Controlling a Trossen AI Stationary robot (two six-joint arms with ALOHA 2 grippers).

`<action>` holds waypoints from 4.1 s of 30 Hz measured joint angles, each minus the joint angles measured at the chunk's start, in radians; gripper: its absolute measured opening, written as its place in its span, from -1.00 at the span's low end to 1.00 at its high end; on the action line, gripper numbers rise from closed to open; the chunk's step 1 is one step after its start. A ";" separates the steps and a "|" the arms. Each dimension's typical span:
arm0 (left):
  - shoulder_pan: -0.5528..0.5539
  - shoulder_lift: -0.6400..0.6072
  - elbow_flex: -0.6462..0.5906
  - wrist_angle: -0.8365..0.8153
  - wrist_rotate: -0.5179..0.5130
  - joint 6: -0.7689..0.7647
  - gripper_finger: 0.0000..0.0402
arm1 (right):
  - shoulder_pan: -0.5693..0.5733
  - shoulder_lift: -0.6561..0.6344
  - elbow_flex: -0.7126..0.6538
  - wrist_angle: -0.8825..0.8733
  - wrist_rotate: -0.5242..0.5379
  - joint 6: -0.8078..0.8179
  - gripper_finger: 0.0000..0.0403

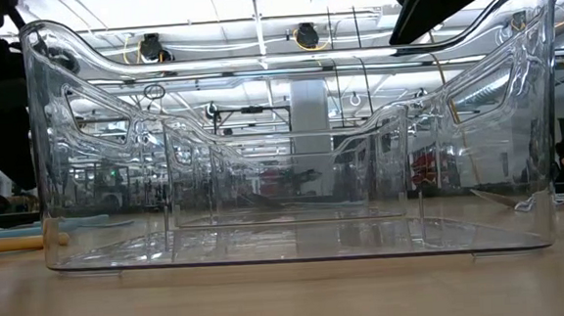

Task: Sort silverware by color (type)
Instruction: Put the dark blue spoon into the top transparent bin

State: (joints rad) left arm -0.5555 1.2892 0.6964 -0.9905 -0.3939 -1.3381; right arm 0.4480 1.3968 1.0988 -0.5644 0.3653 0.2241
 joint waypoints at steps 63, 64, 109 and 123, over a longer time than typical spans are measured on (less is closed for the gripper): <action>0.073 0.195 -0.084 0.205 0.060 0.079 -0.37 | 0.000 0.000 0.000 0.027 0.005 -0.027 -0.60; 0.073 0.195 -0.084 0.205 0.061 0.076 -0.37 | 0.000 0.000 0.000 0.027 0.005 -0.027 -0.60; 0.071 0.200 0.111 -0.029 -0.045 0.178 -0.96 | 0.000 0.000 0.000 0.030 0.004 -0.027 -0.60; 0.046 0.198 0.397 -0.264 -0.236 0.254 -0.96 | 0.000 0.000 0.000 0.043 0.055 -0.021 -0.60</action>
State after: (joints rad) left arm -0.5097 1.4876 1.0933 -1.2549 -0.6301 -1.0846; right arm 0.4477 1.3972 1.0992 -0.5213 0.4198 0.2027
